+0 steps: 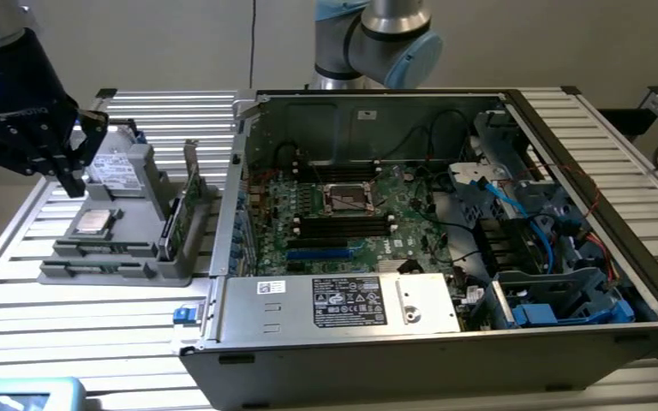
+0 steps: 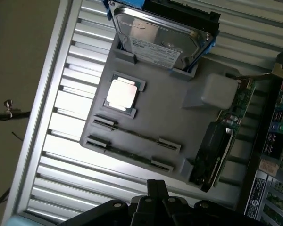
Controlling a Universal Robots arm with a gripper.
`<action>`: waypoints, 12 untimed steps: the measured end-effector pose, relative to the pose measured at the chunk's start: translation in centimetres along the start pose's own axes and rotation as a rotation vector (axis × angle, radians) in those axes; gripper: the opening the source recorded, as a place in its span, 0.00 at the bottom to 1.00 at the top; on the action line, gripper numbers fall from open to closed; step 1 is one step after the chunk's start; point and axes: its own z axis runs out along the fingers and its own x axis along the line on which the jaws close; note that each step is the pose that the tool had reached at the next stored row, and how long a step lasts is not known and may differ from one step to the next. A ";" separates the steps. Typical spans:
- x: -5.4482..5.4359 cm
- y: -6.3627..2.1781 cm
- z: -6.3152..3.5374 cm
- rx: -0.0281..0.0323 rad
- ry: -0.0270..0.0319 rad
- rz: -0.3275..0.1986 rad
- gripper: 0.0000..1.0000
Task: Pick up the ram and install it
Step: 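Pick up the ram and move it above insertion slot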
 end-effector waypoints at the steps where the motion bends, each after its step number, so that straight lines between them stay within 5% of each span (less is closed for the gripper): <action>1: 0.0 0.00 0.03 -0.0002 -0.0003 -0.017 0.11; 12: 0.0 0.01 0.24 -0.0030 -0.0033 -0.218 0.11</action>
